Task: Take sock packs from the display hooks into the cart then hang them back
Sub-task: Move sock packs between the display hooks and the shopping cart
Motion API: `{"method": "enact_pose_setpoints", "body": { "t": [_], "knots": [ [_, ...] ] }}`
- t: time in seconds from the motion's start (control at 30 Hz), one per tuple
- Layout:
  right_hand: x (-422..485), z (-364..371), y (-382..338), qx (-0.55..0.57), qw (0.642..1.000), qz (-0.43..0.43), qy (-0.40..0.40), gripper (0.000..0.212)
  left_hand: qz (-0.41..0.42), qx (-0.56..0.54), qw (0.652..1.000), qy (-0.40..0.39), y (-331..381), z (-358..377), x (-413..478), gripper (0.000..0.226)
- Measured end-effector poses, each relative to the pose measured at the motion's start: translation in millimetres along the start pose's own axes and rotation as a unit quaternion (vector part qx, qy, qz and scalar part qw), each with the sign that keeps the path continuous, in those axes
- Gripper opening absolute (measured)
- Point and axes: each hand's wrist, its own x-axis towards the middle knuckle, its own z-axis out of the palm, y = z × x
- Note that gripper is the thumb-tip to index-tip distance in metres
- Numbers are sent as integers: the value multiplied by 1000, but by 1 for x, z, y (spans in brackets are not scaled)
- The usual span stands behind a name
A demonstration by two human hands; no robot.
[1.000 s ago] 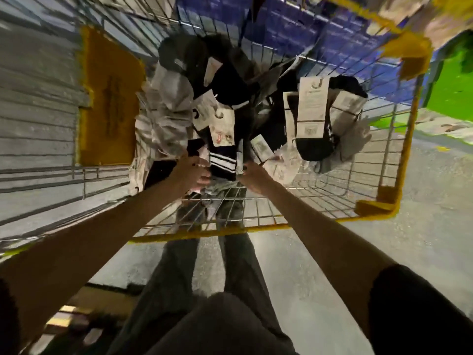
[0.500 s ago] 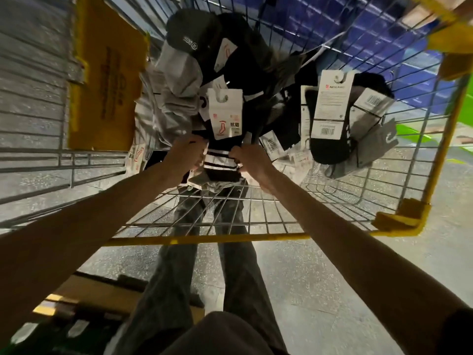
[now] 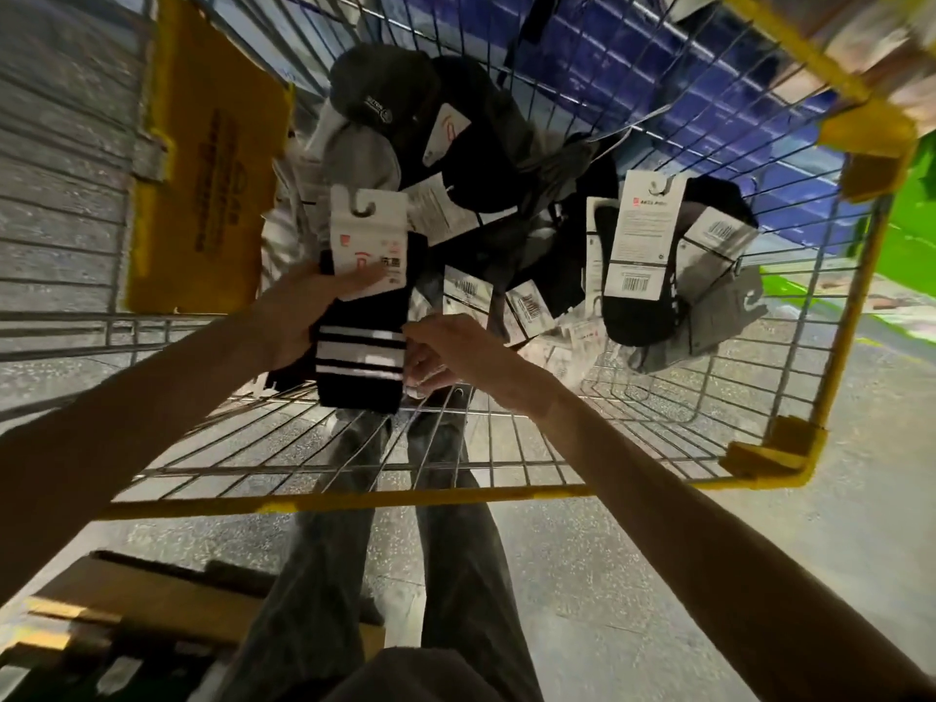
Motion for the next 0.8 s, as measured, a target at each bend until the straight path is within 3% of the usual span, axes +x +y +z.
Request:
{"method": "enact_pose_setpoints", "body": {
  "t": [0.1,0.17,0.23,0.33,0.5,0.67,0.8],
  "knots": [
    [19,-18,21,-116,976,-43,179,11,-14,-30,999,37,-6,-17,6,35],
    [29,-34,32,-192,932,-28,304,29,-20,-39,998,42,-9,-21,9,39],
    [36,-46,37,-188,917,-17,351,41,-21,-45,998,33,-11,-17,12,30],
    [51,-49,44,-133,937,27,323,52,-16,-40,998,42,-9,-8,14,11],
    [86,-46,70,-108,943,34,314,63,-16,-17,999,38,-14,-8,13,15],
    [49,-39,37,-77,942,-24,326,47,8,4,999,48,-14,-8,14,12],
    [-5,-37,5,79,949,-66,298,18,45,30,998,43,-14,-7,13,15]
  ]
}}
